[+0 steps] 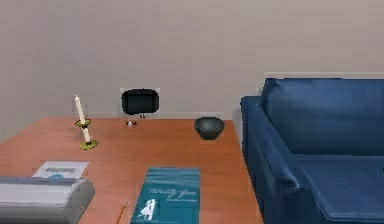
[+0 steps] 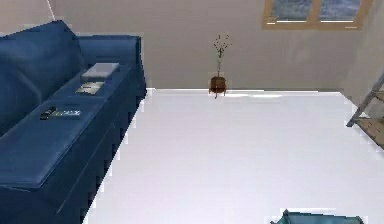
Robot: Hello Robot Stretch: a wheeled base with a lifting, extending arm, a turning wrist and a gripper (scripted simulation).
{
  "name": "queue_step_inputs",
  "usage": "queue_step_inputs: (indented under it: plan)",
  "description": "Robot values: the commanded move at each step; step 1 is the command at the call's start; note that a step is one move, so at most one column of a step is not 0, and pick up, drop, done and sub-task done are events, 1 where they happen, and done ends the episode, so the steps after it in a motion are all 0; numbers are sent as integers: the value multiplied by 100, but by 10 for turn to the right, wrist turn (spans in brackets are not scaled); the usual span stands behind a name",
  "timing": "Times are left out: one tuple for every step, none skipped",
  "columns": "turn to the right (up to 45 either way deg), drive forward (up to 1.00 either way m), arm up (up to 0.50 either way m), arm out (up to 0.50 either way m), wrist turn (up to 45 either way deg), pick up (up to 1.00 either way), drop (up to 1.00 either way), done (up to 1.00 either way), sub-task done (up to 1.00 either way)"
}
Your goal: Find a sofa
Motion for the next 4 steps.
queue_step_inputs:
  plan:
    - [180, 0, 0, 0, 0, 0, 0, 0, 0]
    - [0, 5, 0, 0, 0, 0, 0, 0, 0]
    - [330, 0, 0, 0, 0, 0, 0, 0, 0]
    - [0, 0, 0, 0, 0, 0, 0, 100, 0]
